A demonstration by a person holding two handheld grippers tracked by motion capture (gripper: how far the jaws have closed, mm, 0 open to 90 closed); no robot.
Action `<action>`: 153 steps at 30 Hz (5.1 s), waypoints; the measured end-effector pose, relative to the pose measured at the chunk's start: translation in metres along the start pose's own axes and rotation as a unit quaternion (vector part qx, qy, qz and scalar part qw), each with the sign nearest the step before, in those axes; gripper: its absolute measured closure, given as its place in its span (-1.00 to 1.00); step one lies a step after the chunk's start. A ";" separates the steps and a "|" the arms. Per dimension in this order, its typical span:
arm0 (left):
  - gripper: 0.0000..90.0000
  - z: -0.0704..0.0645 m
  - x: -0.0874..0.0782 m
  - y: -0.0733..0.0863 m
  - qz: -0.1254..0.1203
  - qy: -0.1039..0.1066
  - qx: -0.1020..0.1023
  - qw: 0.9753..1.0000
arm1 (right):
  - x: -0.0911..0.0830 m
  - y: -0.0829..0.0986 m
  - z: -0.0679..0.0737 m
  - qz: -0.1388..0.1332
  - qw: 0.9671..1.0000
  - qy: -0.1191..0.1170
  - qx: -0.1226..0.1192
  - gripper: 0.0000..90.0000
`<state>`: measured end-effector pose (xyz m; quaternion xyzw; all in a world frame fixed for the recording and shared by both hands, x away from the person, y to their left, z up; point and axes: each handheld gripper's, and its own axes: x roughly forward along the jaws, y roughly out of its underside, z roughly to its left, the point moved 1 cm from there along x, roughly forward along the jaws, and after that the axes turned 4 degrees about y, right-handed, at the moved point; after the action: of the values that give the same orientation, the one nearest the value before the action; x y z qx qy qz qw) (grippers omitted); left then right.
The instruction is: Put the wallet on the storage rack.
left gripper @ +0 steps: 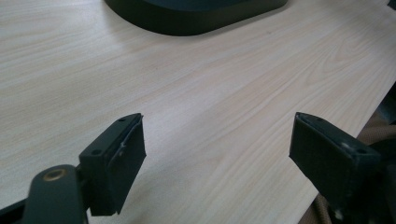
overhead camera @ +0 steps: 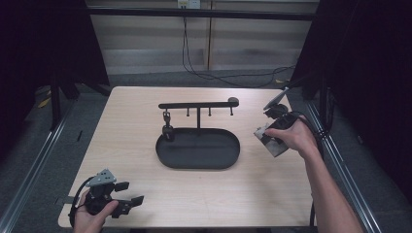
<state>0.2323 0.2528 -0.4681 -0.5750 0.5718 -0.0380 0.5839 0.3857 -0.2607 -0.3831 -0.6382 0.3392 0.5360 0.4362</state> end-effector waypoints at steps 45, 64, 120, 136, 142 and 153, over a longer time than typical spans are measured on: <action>-0.64 -0.002 -0.002 0.000 -0.008 -0.006 0.019 1.000 | 0.000 -0.028 0.050 -0.090 0.988 -0.120 0.035 -0.24; -0.64 -0.001 -0.004 0.000 -0.014 -0.007 0.013 1.000 | 0.029 -0.032 0.063 -0.110 0.982 -0.147 0.051 -0.24; -0.64 -0.005 -0.002 0.000 -0.001 0.000 0.026 1.000 | 0.099 -0.033 0.086 -0.136 0.976 -0.144 0.090 -0.28; -0.64 -0.008 -0.001 0.000 -0.002 0.004 0.029 1.000 | 0.094 -0.030 0.080 -0.175 0.966 -0.149 0.117 -0.36; -0.64 -0.005 -0.002 0.000 -0.009 0.002 0.023 1.000 | 0.087 -0.026 0.078 -0.192 0.964 -0.150 0.108 -0.40; -0.64 -0.002 -0.004 0.000 -0.015 -0.001 0.017 1.000 | 0.071 0.000 0.062 -0.232 0.953 -0.164 0.107 -0.41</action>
<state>0.2295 0.2538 -0.4649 -0.5735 0.5614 -0.0559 0.5940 0.3758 -0.2012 -0.4555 -0.5523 0.1607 0.4780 0.6638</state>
